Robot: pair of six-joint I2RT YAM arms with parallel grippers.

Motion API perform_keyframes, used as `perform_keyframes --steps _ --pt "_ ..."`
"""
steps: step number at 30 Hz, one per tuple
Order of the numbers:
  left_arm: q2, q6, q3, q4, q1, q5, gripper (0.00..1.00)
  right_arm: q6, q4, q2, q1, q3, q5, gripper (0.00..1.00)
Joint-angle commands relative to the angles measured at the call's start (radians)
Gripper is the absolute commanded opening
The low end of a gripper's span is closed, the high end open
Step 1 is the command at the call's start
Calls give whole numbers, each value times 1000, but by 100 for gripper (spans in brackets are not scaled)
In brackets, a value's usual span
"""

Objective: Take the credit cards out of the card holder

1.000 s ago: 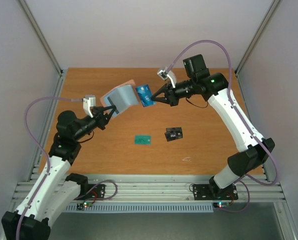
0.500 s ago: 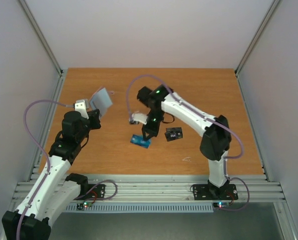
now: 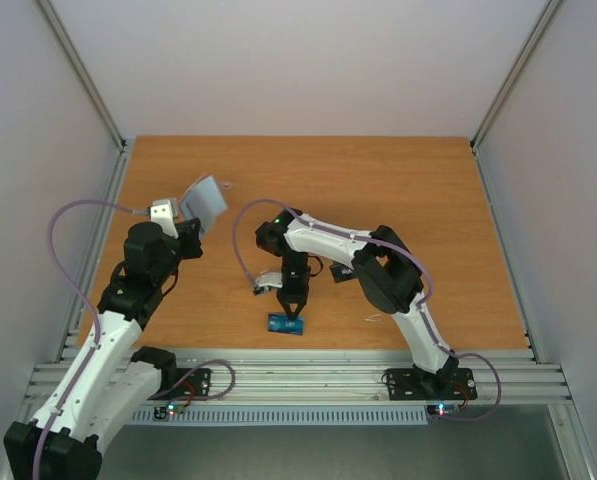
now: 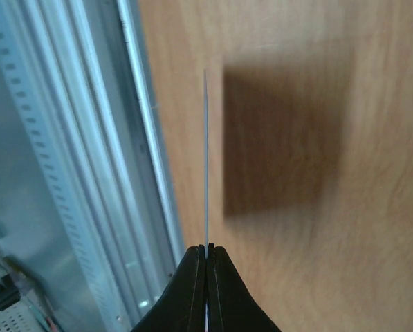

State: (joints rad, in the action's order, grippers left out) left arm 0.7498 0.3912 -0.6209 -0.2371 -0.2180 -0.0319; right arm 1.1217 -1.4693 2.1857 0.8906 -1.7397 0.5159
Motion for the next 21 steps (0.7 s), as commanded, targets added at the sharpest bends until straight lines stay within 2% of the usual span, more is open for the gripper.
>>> perform_keyframes --steps 1,9,10,12,14,16,21 --pt "-13 -2 1 53 1 -9 0 33 83 35 5 -4 -43 1" --pt "-16 -5 -1 54 0 -11 0 30 152 81 5 4 -172 3" --pt "-17 -5 -1 53 0 -11 0 23 159 79 6 5 -189 8" --pt "-16 -7 -2 56 0 -12 0 4 182 64 5 14 -247 33" --pt "-16 -10 -1 59 0 -18 0 -11 230 30 5 28 -294 45" --pt "-16 -11 2 64 1 -28 0 -25 276 -28 5 34 -337 50" --pt "-22 -16 2 92 2 -80 0 -83 432 -244 -4 60 -368 53"
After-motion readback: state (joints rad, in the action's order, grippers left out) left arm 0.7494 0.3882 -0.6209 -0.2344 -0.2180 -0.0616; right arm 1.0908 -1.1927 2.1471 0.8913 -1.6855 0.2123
